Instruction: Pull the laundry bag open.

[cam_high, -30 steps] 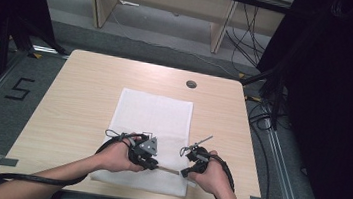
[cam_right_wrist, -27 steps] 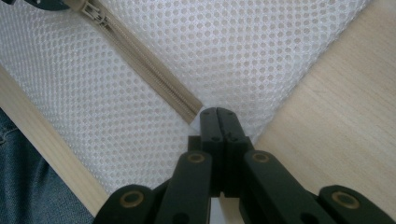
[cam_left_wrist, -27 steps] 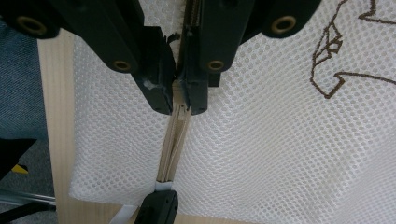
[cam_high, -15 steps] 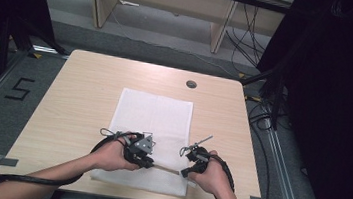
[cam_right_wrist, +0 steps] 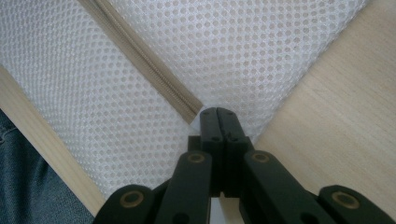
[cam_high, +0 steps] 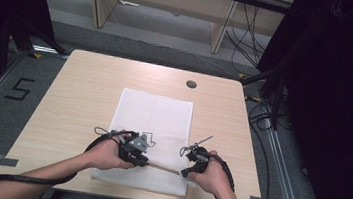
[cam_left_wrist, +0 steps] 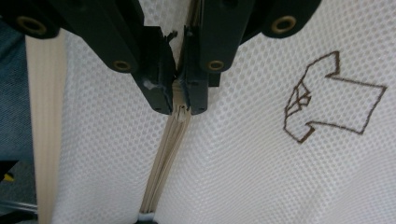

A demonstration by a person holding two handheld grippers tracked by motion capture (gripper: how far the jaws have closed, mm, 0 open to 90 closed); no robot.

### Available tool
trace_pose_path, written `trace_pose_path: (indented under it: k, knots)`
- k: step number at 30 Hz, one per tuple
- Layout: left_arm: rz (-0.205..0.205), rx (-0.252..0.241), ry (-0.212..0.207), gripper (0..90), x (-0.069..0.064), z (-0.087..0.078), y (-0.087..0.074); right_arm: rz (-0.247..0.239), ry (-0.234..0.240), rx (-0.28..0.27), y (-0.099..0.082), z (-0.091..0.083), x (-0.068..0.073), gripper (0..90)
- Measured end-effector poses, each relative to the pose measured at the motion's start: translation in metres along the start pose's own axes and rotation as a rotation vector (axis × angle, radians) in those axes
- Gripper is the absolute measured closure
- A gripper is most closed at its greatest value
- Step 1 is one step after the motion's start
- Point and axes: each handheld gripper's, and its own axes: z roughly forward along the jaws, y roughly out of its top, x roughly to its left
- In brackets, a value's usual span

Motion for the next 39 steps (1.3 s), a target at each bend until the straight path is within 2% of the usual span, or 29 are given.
trace_pose_path:
  k: [1, 2, 3, 5, 8, 10, 12, 13, 14, 15, 16, 20, 22, 23, 24, 28, 29, 31, 34, 35, 36, 37, 39]
  knots:
    - [-0.014, -0.003, -0.001, 81.8, 0.0, 0.0, -0.001, -0.017, -0.007, -0.013, 0.0, 0.001, -0.001, 90.0]
    - [0.001, -0.008, -0.001, 81.8, 0.001, -0.002, -0.001, -0.015, -0.007, -0.013, 0.0, 0.001, -0.001, 90.0]
    - [-0.017, -0.013, -0.002, 81.8, -0.001, -0.002, -0.001, -0.011, -0.005, -0.012, 0.0, 0.001, -0.001, 90.0]
    - [0.007, -0.008, 0.003, 81.8, -0.001, -0.003, 0.0, -0.013, -0.004, -0.011, 0.0, 0.0, -0.001, 90.0]
    - [0.0, -0.007, -0.003, 81.8, -0.001, -0.003, -0.001, -0.017, -0.003, -0.011, 0.0, 0.001, -0.001, 90.0]
    - [0.019, 0.019, 0.016, 81.8, -0.001, -0.003, -0.002, -0.025, -0.005, -0.016, 0.0, 0.001, -0.002, 90.0]
    - [0.012, 0.019, 0.008, 81.8, 0.0, -0.005, -0.004, -0.022, -0.004, -0.016, 0.0, 0.001, -0.002, 90.0]
    - [-0.01, 0.004, 0.0, 81.8, 0.0, -0.006, -0.005, -0.022, -0.003, -0.016, 0.0, 0.001, -0.002, 90.0]
    - [-0.006, -0.004, -0.005, 81.8, 0.002, -0.008, -0.005, -0.02, -0.003, -0.015, 0.0, 0.001, -0.002, 90.0]
    - [-0.03, -0.016, -0.012, 81.8, 0.001, -0.008, -0.006, -0.021, -0.002, -0.015, 0.0, 0.001, -0.002, 90.0]
    - [-0.009, -0.012, -0.005, 81.8, 0.002, -0.008, -0.005, -0.02, -0.002, -0.016, 0.0, 0.001, -0.002, 90.0]
    - [-0.001, -0.005, -0.003, 81.8, 0.001, -0.007, -0.006, -0.022, -0.004, -0.016, 0.0, 0.001, -0.002, 90.0]
    - [0.017, 0.015, 0.012, 81.8, 0.002, -0.008, -0.007, 0.002, -0.002, -0.009, -0.001, 0.0, 0.0, 90.0]
    - [-0.006, 0.004, 0.003, 81.8, 0.002, -0.008, -0.008, 0.006, 0.0, -0.007, -0.001, 0.0, 0.0, 90.0]
    - [-0.008, -0.003, -0.002, 81.8, 0.003, -0.009, -0.008, -0.006, -0.003, -0.013, -0.001, 0.0, -0.001, 90.0]
    - [0.004, -0.002, 0.003, 81.8, 0.002, -0.009, -0.008, 0.006, 0.002, -0.011, -0.001, 0.0, 0.0, 90.0]
    - [0.002, -0.003, 0.001, 81.8, 0.002, -0.009, -0.008, -0.008, -0.003, -0.014, -0.001, 0.001, -0.001, 90.0]
    - [0.016, 0.017, 0.017, 81.8, 0.002, -0.01, -0.009, -0.003, -0.002, -0.011, -0.001, 0.0, -0.001, 90.0]
    - [-0.024, -0.003, 0.002, 81.8, 0.003, -0.014, -0.011, 0.003, 0.0, -0.008, -0.001, 0.0, 0.0, 90.0]
    - [0.0, 0.003, 0.015, 81.8, 0.004, -0.016, -0.012, 0.003, 0.001, -0.008, -0.001, 0.0, -0.001, 90.0]
    - [-0.01, 0.011, 0.024, 81.8, 0.004, -0.017, -0.013, -0.011, -0.003, -0.017, -0.001, 0.001, -0.002, 90.0]
    - [0.0, 0.015, 0.031, 81.8, 0.005, -0.018, -0.014, -0.008, -0.003, -0.016, -0.001, 0.001, -0.002, 90.0]
    - [-0.035, -0.006, 0.011, 81.8, 0.007, -0.019, -0.017, -0.014, -0.003, -0.016, 0.0, 0.001, -0.002, 90.0]
